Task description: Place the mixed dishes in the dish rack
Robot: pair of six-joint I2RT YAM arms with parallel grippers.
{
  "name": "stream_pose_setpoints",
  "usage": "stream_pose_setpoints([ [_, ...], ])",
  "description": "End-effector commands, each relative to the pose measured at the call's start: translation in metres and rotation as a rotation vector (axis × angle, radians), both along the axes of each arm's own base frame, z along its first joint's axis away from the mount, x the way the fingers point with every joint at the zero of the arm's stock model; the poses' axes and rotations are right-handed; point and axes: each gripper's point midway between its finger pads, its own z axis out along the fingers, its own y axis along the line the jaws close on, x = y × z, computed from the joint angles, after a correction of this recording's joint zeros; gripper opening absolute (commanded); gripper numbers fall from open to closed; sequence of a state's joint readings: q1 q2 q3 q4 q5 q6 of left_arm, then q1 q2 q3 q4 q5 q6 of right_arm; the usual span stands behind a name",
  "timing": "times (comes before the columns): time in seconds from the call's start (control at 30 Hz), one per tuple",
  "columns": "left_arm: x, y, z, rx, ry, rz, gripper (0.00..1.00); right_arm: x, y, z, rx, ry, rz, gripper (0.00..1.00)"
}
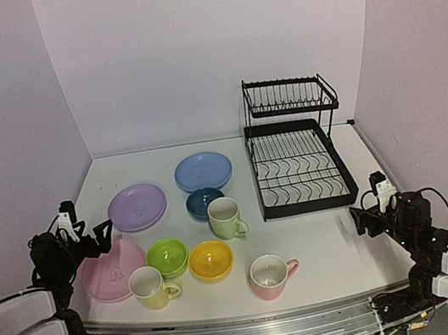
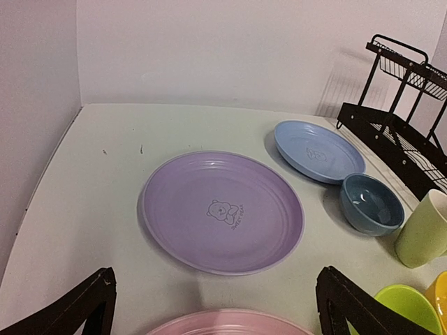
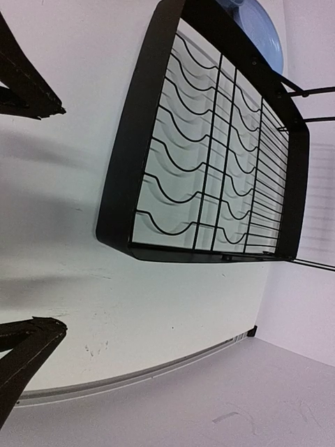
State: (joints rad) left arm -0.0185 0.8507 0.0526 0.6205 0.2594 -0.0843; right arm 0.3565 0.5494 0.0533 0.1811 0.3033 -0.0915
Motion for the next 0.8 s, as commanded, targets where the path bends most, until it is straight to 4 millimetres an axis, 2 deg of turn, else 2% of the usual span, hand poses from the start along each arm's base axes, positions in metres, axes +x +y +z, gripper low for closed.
stream_pose_setpoints([
  [0.0,0.007,-0.009,0.027,0.016,-0.069,-0.062,1.0,0.01,-0.002,0.029,0.005,-0.062,-0.027,0.96],
  [0.13,-0.002,-0.042,0.033,0.193,-0.147,-0.302,1.0,0.018,-0.012,0.05,0.039,-0.093,-0.117,0.98],
  [0.23,0.016,-0.036,0.041,0.164,-0.075,-0.26,1.0,0.027,-0.019,0.073,0.062,-0.113,-0.181,0.98],
  [0.33,0.052,-0.024,0.048,0.184,0.075,-0.203,1.0,0.037,-0.01,0.091,0.109,-0.088,-0.169,0.98],
  [0.37,0.065,-0.023,0.044,0.197,0.159,-0.211,1.0,0.04,-0.006,0.101,0.127,-0.078,-0.159,0.98],
  [0.4,0.075,-0.022,0.03,0.204,0.278,-0.224,1.0,0.042,-0.002,0.108,0.139,-0.053,-0.149,0.98],
  [0.47,0.093,-0.021,0.022,0.229,0.423,-0.254,0.98,0.051,0.005,0.127,0.16,-0.005,-0.14,0.97],
  [0.6,0.13,-0.01,0.013,0.289,0.544,-0.241,0.96,0.063,0.015,0.149,0.173,0.144,-0.16,0.95],
  [0.73,0.183,0.007,0.007,0.318,0.614,-0.148,0.93,0.072,0.023,0.153,0.198,0.291,-0.194,0.9],
  [0.77,0.191,0.01,-0.002,0.321,0.645,-0.136,0.91,0.073,0.026,0.152,0.209,0.32,-0.191,0.9],
])
